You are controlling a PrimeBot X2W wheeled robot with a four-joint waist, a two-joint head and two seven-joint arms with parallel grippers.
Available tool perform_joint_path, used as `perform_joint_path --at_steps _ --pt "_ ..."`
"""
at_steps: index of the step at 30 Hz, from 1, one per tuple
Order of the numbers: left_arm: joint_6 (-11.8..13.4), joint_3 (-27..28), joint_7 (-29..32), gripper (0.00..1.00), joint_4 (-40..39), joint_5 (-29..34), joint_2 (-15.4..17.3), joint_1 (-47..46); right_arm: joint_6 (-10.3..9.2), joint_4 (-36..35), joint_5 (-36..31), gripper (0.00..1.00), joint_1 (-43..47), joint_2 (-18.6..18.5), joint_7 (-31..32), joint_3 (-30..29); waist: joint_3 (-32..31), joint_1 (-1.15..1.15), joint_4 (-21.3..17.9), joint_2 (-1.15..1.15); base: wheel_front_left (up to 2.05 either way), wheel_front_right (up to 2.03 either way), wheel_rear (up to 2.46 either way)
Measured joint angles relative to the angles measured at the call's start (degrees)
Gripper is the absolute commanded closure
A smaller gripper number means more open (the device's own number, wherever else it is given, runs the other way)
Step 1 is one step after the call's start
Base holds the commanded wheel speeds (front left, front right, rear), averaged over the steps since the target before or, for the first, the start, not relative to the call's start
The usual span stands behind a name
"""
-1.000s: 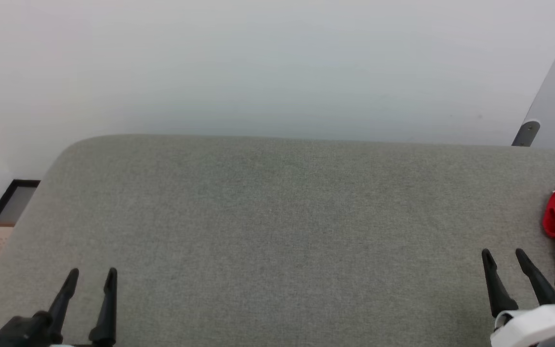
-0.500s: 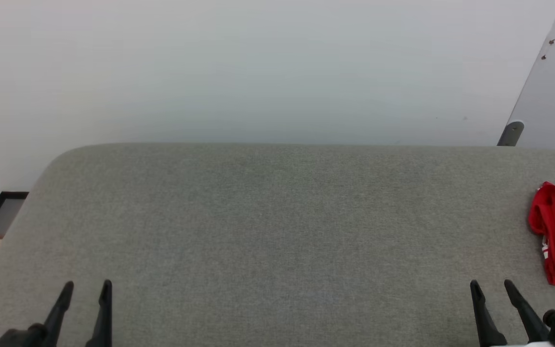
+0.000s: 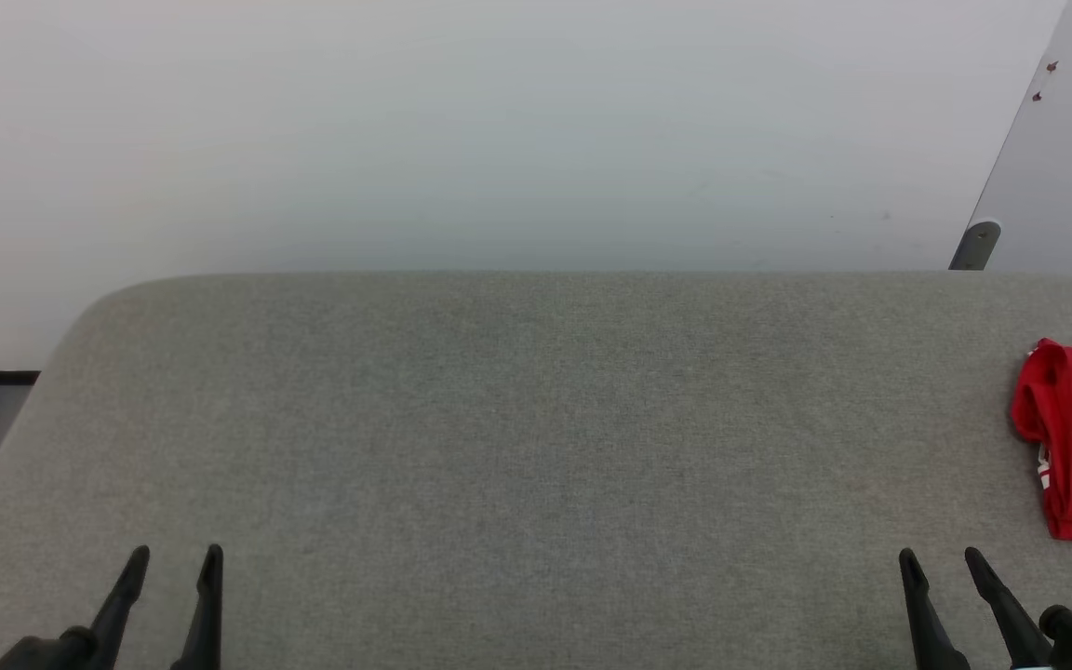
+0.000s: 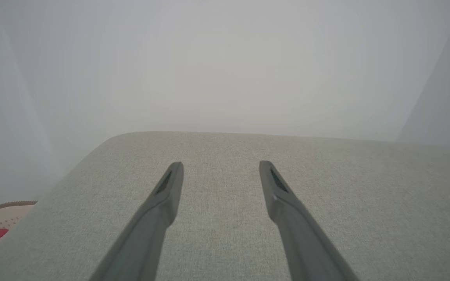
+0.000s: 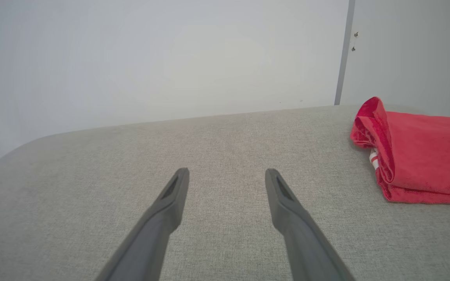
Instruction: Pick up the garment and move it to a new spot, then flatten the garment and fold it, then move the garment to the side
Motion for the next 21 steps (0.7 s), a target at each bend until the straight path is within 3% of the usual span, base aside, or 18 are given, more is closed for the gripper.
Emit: perform_joint_path --at_steps 1,2,8,21 --pt "0.0 -0.16 0.0 0.0 0.03 0.02 0.2 0.01 0.01 0.01 0.07 0.0 -0.02 0.01 0.0 0.05 0.05 0.0 -0.01 0.0 0.0 0.0 0.0" --pt "-0.01 -0.2 -0.01 1.0 0.29 0.02 0.11 0.02 0.01 0.23 0.16 1.0 0.04 0.09 0.02 0.08 0.08 0.0 0.0 0.0 0.0 0.0 0.0" --pt "-0.01 -1.15 0.37 1.0 3.19 -0.52 -2.76 1.42 0.01 3.02 0.69 1.0 1.82 1.3 0.71 0.31 0.14 0.0 -0.06 0.0 0.0 0.0 0.0" --pt "-0.01 -0.31 4.06 1.0 3.77 -12.23 -4.93 -0.34 0.01 2.36 12.41 1.0 0.98 2.49 4.3 -1.4 0.6 0.0 -0.4 0.0 0.0 0.0 0.0"
